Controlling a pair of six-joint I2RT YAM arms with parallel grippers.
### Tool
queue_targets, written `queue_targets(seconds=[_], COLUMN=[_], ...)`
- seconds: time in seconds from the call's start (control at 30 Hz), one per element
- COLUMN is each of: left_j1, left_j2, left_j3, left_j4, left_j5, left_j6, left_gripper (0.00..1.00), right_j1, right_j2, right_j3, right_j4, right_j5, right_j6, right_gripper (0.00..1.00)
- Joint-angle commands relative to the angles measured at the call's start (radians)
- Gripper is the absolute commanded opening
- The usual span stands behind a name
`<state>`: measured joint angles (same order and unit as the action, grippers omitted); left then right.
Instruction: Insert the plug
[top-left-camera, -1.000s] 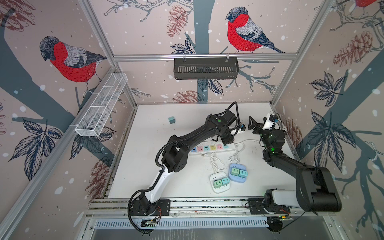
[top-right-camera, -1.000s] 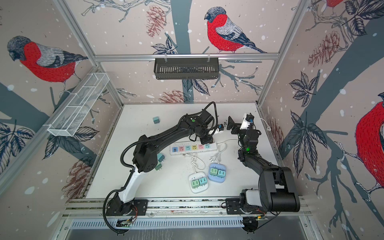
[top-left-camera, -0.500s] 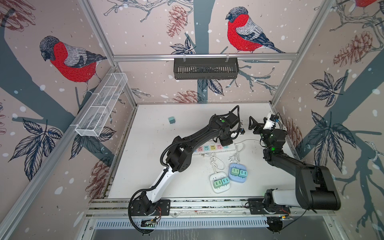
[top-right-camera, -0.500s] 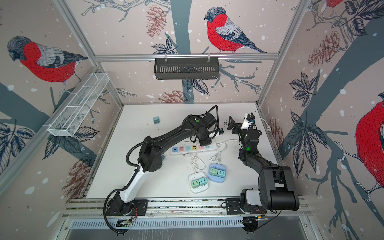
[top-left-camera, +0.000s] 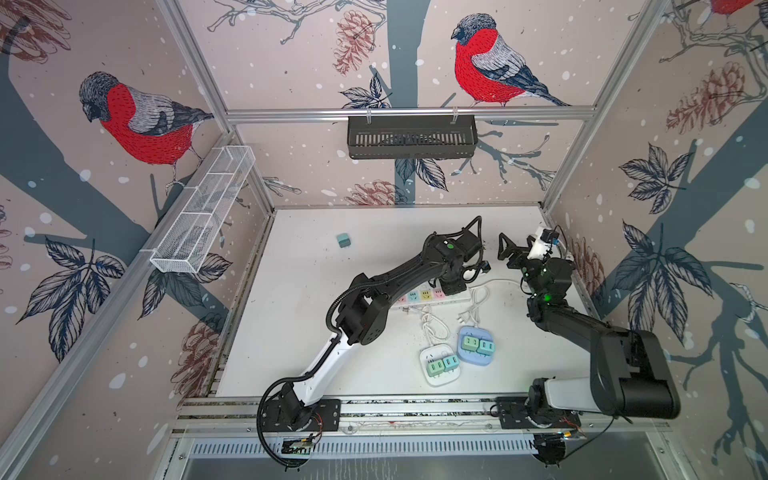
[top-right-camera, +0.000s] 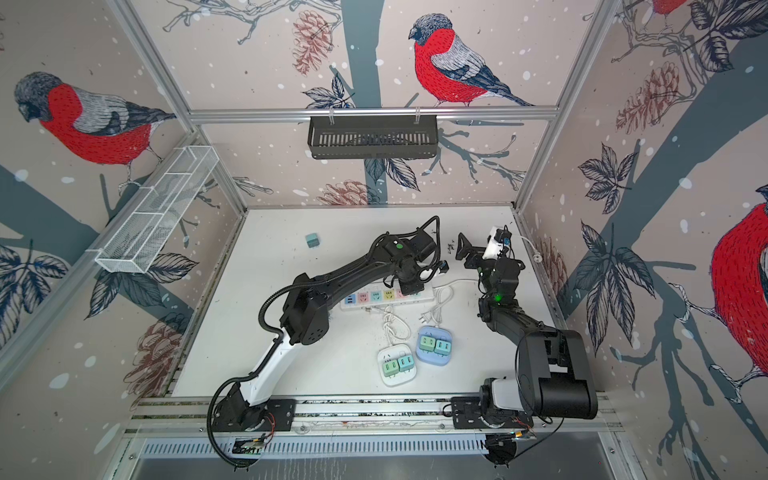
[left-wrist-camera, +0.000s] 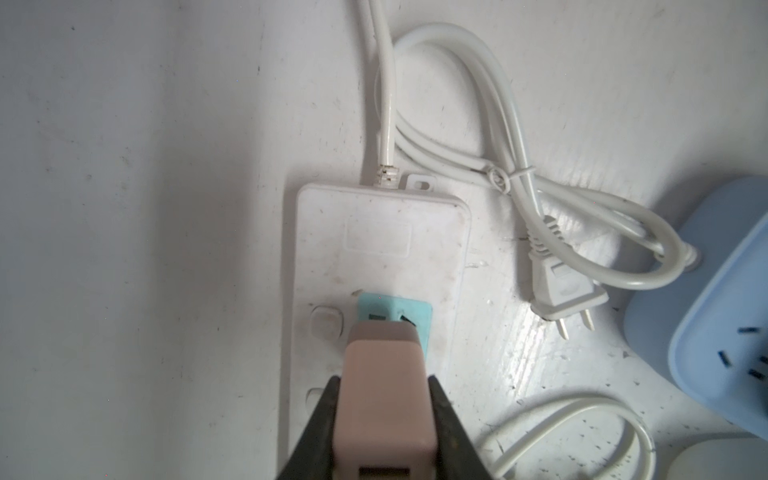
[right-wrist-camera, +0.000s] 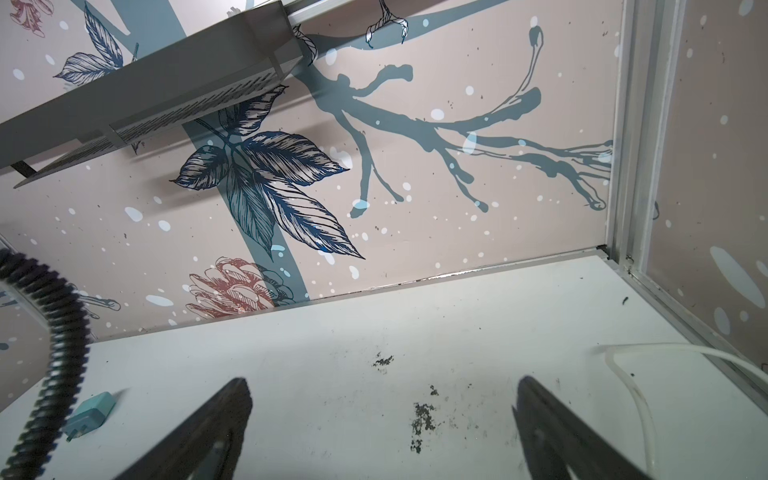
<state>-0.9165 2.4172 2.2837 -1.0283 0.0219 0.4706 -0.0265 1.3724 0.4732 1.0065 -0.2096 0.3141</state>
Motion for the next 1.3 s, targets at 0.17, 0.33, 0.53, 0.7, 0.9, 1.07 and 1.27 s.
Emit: queue_targets(seconds=[0.17,0.33,0.53,0.7,0.9,1.07,1.27], left_j1=[0.0,-0.001,0.0,0.001,0.002,0.01,0.011], left_j2=[0.028,0.042,0.055,0.059,0.073,0.083,0.02], left_j3=[0.0,0.0,0.002,0.001,-0.001,-0.001,-0.007], left_j4=[-0.039,-0.05,-0.049,-0.041,-0.044,-0.049,0.016], left_j5=[0.0,0.029,0.047,0.075,0.054,0.058,0.06], left_j6=[0.016,0.023,0.025,0.028,0.021,0.014,0.004], left_gripper=[0.0,0.0,0.0,0.0,0.0,0.0,0.98], right_j1=[-0.007,-0.011,-0.015,-0.02,-0.026,-0.031,-0.035], right_j2=[0.005,0.008,0.011,0.014,0.018,0.018,0.019], right_j3=[0.005,0.006,0.005,0.005,0.005,0.004,0.002], right_j4=[0.05,0.053,0.055,0.061,0.065,0.066,0.069], right_j5=[-0.024,-0.027,-0.032,-0.038,-0.048,-0.053,-0.065], right_j6=[0.02,0.024,0.028,0.037,0.045,0.049,0.059], right_gripper=[1.0,1.0,1.0,1.0,1.0,1.0,1.0])
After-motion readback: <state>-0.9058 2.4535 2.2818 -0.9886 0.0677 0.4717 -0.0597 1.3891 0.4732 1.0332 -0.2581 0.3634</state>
